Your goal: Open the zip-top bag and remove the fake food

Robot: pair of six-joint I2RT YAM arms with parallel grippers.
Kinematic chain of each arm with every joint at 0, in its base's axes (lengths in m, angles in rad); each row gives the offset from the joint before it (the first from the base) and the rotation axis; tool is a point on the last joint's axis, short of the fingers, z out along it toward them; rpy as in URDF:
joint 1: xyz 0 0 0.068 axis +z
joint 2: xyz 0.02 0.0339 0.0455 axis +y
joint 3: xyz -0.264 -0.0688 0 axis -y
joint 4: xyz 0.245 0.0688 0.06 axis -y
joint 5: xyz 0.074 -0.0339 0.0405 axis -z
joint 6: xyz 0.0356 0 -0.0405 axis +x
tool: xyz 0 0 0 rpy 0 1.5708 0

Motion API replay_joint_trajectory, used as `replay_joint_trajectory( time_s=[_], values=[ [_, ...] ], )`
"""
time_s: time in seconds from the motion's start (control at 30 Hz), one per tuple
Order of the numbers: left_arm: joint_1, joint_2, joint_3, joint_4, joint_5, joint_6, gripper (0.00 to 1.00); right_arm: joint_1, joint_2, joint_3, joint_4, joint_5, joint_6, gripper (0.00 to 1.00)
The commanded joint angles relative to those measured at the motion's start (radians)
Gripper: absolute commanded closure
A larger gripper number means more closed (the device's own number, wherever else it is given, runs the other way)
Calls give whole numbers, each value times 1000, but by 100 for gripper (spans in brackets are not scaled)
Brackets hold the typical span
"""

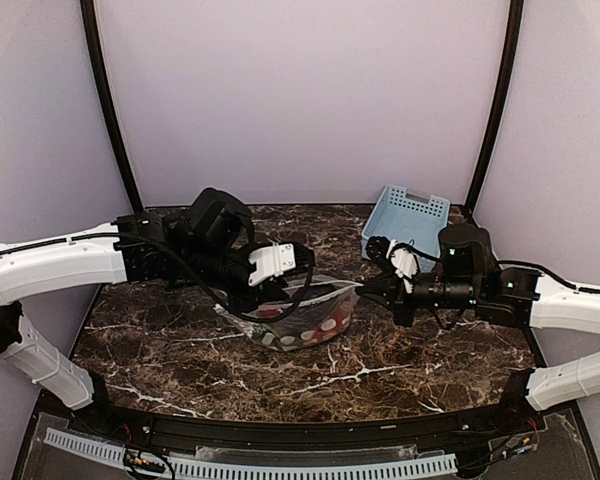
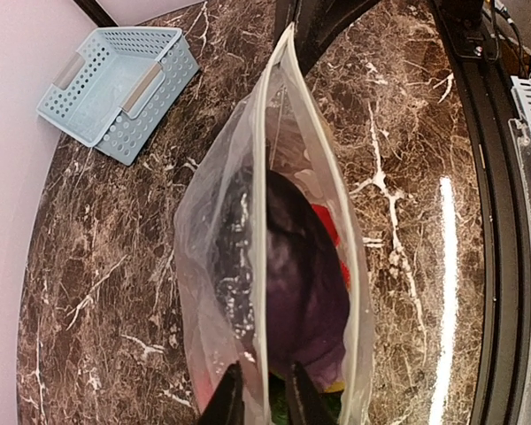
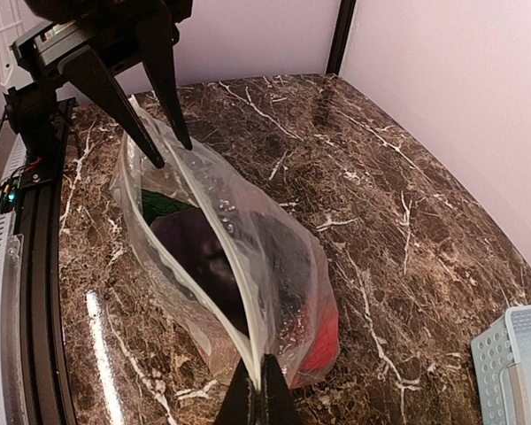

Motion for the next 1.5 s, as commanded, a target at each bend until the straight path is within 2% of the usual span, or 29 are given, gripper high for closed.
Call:
replay_joint_trajectory(
  time_s=[0.0,0.03,0.13,0.27,0.53,0.67,0.8,0.87,0.93,1.03,1.13,1.23,1.47],
  values=[
    [-4,7,24,7,-37,6,87,7,-11,-12,25,27,4,100],
    [-4,-2,19,18,-39,4,93,7,-6,-12,25,36,4,100],
    [-2,-38,-2,49,-59,-17,99,6,37,4,71,76,-2,100],
    [44,-77,-48,77,-87,-104,99,0,173,92,123,76,-21,100],
    [181,-169,-99,102,-124,-304,99,-38,459,351,224,-43,-39,100],
    [238,-210,-114,118,-168,-336,99,-45,598,514,246,-119,-42,100],
    [251,-223,-84,83,-273,-334,99,-48,724,691,255,-184,-35,100],
    [254,-229,-84,72,-299,-333,99,-49,768,727,274,-205,-23,100],
    [255,-234,-100,69,-305,-335,99,-52,795,716,307,-215,-10,100],
    [254,-223,-135,86,-236,-356,99,-64,805,628,373,-233,36,100],
    [254,-183,-160,139,-66,-413,99,-83,773,503,450,-229,91,98],
    [252,-116,-169,176,19,-456,99,-105,692,380,492,-187,128,93],
    [228,3,-158,304,124,-564,99,-170,489,176,470,-145,209,53]
  ],
)
